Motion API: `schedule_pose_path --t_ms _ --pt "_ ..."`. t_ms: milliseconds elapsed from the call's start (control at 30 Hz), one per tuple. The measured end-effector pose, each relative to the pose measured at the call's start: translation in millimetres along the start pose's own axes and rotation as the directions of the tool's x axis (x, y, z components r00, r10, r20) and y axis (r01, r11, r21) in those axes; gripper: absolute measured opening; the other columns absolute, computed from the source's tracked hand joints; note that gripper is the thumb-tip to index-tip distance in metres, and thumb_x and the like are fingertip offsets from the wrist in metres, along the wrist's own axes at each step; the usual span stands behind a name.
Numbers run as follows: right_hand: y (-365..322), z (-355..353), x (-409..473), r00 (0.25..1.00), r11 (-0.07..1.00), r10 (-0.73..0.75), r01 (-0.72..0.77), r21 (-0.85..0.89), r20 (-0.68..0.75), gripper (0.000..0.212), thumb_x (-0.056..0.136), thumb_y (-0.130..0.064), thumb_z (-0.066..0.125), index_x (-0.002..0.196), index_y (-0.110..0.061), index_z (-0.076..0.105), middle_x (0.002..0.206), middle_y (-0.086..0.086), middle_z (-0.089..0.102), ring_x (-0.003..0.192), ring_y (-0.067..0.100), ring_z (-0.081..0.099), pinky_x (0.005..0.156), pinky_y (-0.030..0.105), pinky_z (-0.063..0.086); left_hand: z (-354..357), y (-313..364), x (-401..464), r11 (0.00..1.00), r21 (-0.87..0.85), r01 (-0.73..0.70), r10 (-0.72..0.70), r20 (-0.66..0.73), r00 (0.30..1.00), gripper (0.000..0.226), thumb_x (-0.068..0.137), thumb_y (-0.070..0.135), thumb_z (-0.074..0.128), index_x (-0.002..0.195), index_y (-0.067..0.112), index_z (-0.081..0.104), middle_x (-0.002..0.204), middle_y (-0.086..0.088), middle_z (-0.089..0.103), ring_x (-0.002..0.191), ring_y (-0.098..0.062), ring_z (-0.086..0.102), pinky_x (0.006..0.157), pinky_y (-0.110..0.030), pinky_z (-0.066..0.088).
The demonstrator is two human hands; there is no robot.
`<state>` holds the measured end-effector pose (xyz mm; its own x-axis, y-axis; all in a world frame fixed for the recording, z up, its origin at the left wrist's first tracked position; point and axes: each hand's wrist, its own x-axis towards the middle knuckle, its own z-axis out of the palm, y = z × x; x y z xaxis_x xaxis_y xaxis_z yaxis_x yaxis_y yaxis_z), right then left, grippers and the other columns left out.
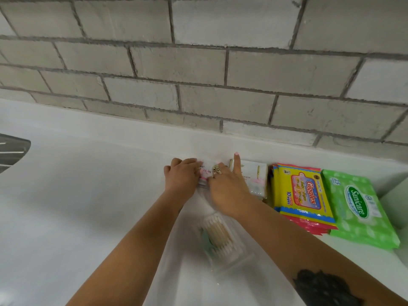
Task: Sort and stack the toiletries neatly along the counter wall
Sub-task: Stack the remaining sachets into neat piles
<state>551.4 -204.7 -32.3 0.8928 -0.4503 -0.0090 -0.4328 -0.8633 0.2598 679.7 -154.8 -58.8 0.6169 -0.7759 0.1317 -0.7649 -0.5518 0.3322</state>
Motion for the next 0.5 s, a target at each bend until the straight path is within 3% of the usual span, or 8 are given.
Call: schedule_pose_path --t_ms 233,333,500 --pt "-2 -5 -1 1.000 0.999 0.007 -0.007 -0.031 0.025 0.040 0.098 -0.027 0.030 0.124 -0.015 0.058 0.127 0.006 0.057 0.137 0.031 0.023 0.094 0.060 -0.029 4 1 -2 0.996 0.084 -0.011 0.010 0.011 1.000 0.037 0.099 0.032 0.034 0.133 0.036 0.048 0.145 0.011 0.042 0.127 -0.019 0.033 0.098 -0.035 0.022" --pt "-1 -9 -5 1.000 1.000 0.023 -0.023 -0.010 -0.003 0.042 0.098 -0.030 0.031 0.135 -0.017 0.048 0.137 0.006 0.049 0.141 0.031 0.017 0.091 0.062 -0.032 -1 6 -5 0.995 0.098 0.000 0.000 -0.002 1.000 0.040 0.099 0.030 0.034 0.138 0.034 0.041 0.148 0.009 0.038 0.131 -0.020 0.030 0.100 -0.037 0.023" --pt "7 -33 -28 0.995 0.993 0.027 -0.016 0.116 -0.093 0.048 0.098 -0.031 0.041 0.145 -0.026 0.031 0.147 -0.003 0.039 0.145 0.022 0.011 0.099 0.060 -0.026 -21 19 -20 1.000 -0.002 0.020 -0.020 -0.080 0.997 0.036 0.098 0.035 0.038 0.132 0.033 0.049 0.144 0.010 0.042 0.132 -0.019 0.032 0.102 -0.036 0.023"
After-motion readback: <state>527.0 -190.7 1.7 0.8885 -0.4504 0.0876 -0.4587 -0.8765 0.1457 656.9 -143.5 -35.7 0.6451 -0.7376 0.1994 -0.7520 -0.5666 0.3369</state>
